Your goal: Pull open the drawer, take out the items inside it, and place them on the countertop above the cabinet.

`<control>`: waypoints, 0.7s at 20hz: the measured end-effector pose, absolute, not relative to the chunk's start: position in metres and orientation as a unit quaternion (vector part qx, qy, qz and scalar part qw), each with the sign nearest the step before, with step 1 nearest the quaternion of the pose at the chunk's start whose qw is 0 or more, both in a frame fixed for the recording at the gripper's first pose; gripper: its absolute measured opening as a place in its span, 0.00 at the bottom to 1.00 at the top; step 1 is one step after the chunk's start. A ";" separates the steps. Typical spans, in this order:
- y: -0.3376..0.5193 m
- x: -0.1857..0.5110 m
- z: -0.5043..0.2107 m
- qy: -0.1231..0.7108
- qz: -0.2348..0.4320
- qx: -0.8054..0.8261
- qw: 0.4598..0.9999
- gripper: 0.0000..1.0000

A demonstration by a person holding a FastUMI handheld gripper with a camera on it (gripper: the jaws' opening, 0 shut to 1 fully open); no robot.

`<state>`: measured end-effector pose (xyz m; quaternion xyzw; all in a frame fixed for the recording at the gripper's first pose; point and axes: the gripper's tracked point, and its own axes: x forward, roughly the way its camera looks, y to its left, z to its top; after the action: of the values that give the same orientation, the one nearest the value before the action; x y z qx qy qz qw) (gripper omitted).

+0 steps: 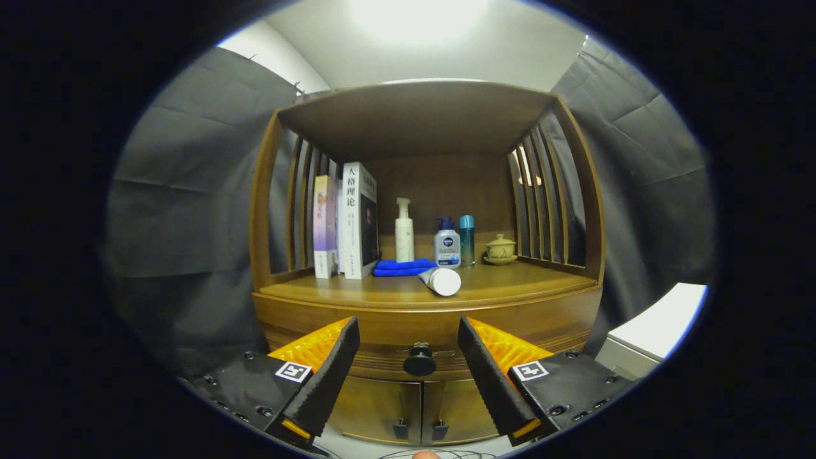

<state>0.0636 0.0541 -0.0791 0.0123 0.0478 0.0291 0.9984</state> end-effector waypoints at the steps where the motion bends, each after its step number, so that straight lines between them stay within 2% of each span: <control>1: 0.052 0.054 -0.069 0.042 0.033 0.007 0.999 0.98; 6: 0.045 0.015 -0.026 0.005 0.035 0.013 0.999 0.98; 14: 0.020 -0.022 0.008 0.020 0.036 0.050 0.998 0.97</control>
<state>-0.0219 0.0200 0.0077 0.0496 0.0201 0.0363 0.9979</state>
